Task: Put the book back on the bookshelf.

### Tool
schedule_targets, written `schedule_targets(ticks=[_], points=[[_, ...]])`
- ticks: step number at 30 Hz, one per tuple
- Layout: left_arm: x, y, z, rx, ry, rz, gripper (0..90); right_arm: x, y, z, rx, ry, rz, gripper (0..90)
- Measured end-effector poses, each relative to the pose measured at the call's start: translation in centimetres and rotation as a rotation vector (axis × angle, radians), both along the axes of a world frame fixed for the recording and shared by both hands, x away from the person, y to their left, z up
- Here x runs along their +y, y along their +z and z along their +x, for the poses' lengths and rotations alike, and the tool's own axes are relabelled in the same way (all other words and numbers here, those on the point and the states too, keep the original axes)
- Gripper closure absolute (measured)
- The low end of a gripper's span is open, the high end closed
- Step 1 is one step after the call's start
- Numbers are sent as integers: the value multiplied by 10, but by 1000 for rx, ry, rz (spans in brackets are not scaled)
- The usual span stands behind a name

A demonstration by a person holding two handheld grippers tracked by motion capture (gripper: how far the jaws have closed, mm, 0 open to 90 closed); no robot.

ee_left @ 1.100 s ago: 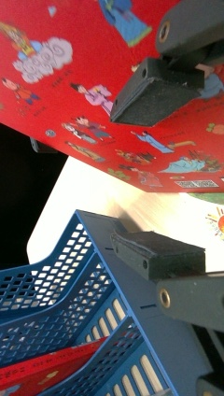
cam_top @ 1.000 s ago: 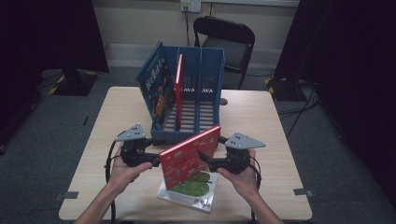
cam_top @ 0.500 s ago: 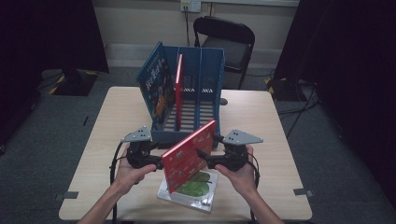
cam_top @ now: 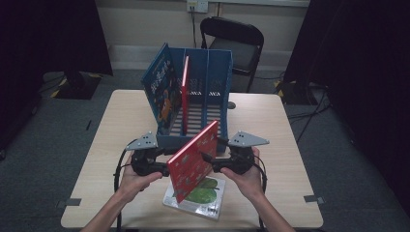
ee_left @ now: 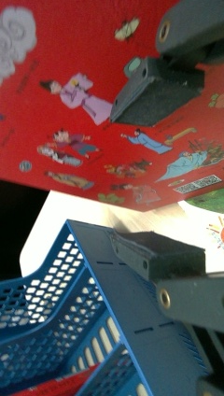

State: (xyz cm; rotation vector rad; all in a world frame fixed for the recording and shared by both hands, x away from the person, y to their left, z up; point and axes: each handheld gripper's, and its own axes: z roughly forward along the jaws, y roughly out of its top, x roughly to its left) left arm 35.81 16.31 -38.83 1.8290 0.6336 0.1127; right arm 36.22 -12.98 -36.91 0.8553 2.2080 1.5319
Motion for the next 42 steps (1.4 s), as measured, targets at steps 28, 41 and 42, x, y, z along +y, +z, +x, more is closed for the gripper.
schedule_targets(ticks=[28, 41, 42], points=[[-16, -2, -10, -17, -39, 0, 310, 6, -13, 4, 27, 31, -18, 221], [-21, -1, -13, -18, -78, 13, 300, 1, -15, 2, 27, 32, -14, 230], [-21, -1, -13, -17, -79, 13, 299, 1, -15, 1, 26, 32, -13, 231]])
